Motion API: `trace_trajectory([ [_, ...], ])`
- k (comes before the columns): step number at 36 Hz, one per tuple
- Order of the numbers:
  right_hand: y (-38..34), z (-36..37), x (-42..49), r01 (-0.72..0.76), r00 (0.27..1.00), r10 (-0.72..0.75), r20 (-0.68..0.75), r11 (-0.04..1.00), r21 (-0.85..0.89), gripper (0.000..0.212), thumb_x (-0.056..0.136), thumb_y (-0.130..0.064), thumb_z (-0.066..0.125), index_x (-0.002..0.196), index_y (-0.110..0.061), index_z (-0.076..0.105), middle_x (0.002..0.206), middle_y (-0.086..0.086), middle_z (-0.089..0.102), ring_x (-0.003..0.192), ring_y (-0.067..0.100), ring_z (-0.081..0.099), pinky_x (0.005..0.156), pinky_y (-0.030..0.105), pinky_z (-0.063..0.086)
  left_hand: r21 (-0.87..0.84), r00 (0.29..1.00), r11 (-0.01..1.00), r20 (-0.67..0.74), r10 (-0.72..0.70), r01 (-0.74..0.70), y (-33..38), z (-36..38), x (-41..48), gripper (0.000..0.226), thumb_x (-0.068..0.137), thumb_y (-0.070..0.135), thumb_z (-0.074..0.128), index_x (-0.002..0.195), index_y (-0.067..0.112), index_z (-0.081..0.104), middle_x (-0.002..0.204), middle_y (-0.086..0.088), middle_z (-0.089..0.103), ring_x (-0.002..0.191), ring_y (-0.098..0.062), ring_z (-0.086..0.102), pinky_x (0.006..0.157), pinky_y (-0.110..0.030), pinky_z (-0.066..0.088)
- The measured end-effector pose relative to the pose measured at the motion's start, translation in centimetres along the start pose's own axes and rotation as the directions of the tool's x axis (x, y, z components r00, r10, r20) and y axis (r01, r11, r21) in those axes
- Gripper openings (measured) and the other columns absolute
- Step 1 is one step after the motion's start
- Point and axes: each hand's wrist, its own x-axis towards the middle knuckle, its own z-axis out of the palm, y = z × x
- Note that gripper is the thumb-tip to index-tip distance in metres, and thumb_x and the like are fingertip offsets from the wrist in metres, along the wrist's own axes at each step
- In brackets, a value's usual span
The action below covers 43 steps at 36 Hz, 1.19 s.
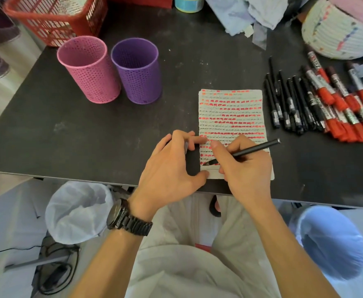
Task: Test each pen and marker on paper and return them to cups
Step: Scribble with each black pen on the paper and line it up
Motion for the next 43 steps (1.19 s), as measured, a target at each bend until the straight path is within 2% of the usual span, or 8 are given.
trace_trajectory([
  [6, 0.25, 0.14, -0.02, 0.027, 0.999, -0.028, -0.015, 0.999, -0.040, 0.031, 0.089, -0.029, 0.072, 0.064, -0.020, 0.055, 0.052, -0.010, 0.063, 0.052, 0.010, 0.063, 0.055, 0.021, 0.049, -0.001, 1.000, 1.000, -0.003, -0.006, 0.006, 0.19, -0.08, -0.07, 0.054, 0.070, 0.039, 0.074, 0.094, 0.031, 0.026, 0.135, 0.024, 0.059, 0.134, 0.022, 0.028, 0.114, -0.034, 0.034],
  [11, 0.23, 0.20, -0.02, 0.028, 1.000, -0.028, -0.004, 0.998, -0.061, 0.031, 0.089, -0.029, 0.072, 0.064, -0.020, 0.056, 0.054, -0.009, 0.065, 0.052, 0.010, 0.065, 0.056, 0.030, 0.052, -0.003, 1.000, 1.000, 0.008, -0.006, 0.007, 0.25, -0.14, -0.06, 0.055, 0.071, 0.037, 0.076, 0.095, 0.029, 0.027, 0.136, 0.023, 0.059, 0.138, 0.011, 0.032, 0.116, -0.033, 0.032],
  [17, 0.18, 0.26, -0.03, 0.030, 1.000, -0.030, -0.001, 0.997, -0.074, 0.031, 0.089, -0.026, 0.073, 0.064, -0.018, 0.056, 0.055, -0.004, 0.064, 0.053, 0.015, 0.064, 0.059, 0.028, 0.050, -0.001, 1.000, 1.000, 0.001, -0.004, 0.004, 0.12, -0.06, -0.09, 0.055, 0.072, 0.036, 0.077, 0.095, 0.031, 0.027, 0.135, 0.024, 0.058, 0.133, 0.021, 0.028, 0.114, -0.031, 0.031],
  [20, 0.14, 0.30, -0.05, 0.022, 1.000, -0.022, 0.001, 0.997, -0.072, 0.031, 0.089, -0.025, 0.073, 0.064, -0.018, 0.057, 0.054, -0.005, 0.064, 0.054, 0.014, 0.065, 0.059, 0.028, 0.051, -0.003, 1.000, 1.000, 0.005, -0.006, 0.006, 0.04, -0.01, -0.06, 0.055, 0.071, 0.037, 0.076, 0.095, 0.030, 0.027, 0.135, 0.024, 0.058, 0.137, 0.014, 0.029, 0.114, -0.031, 0.031],
  [26, -0.01, 0.30, -0.08, 0.019, 1.000, -0.018, 0.004, 0.997, -0.070, 0.030, 0.089, -0.022, 0.073, 0.065, -0.014, 0.057, 0.054, -0.003, 0.064, 0.053, 0.012, 0.065, 0.057, 0.021, 0.050, 0.005, 1.000, 1.000, -0.001, 0.005, -0.005, -0.10, 0.11, -0.11, 0.055, 0.071, 0.035, 0.077, 0.095, 0.029, 0.028, 0.135, 0.023, 0.059, 0.122, 0.033, 0.020, 0.112, -0.026, 0.028],
  [32, -0.13, 0.30, -0.08, 0.008, 1.000, -0.007, 0.007, 0.997, -0.079, 0.030, 0.089, -0.019, 0.073, 0.064, -0.015, 0.057, 0.054, -0.003, 0.064, 0.052, 0.013, 0.065, 0.057, 0.025, 0.052, 0.008, 1.000, 1.000, 0.002, 0.002, -0.002, 0.02, 0.02, -0.12, 0.054, 0.072, 0.036, 0.077, 0.096, 0.029, 0.028, 0.136, 0.022, 0.059, 0.136, 0.015, 0.026, 0.114, -0.028, 0.028],
  [39, -0.16, 0.21, -0.05, -0.008, 1.000, 0.008, 0.003, 0.997, -0.079, 0.029, 0.089, -0.017, 0.073, 0.065, -0.011, 0.057, 0.054, 0.005, 0.062, 0.054, 0.020, 0.065, 0.057, 0.029, 0.051, 0.004, 1.000, 1.000, 0.009, 0.001, -0.001, 0.32, -0.19, -0.13, 0.055, 0.071, 0.036, 0.076, 0.094, 0.030, 0.027, 0.137, 0.021, 0.059, 0.139, 0.009, 0.030, 0.116, -0.033, 0.031],
  [43, -0.17, 0.19, -0.13, 0.004, 1.000, -0.003, 0.003, 0.997, -0.073, 0.030, 0.090, -0.016, 0.072, 0.066, -0.011, 0.057, 0.055, 0.001, 0.064, 0.053, 0.014, 0.065, 0.057, 0.027, 0.052, 0.004, 1.000, 1.000, 0.013, 0.005, -0.005, 0.36, -0.21, -0.12, 0.056, 0.072, 0.035, 0.077, 0.094, 0.030, 0.027, 0.137, 0.022, 0.058, 0.139, 0.011, 0.029, 0.116, -0.035, 0.032],
])
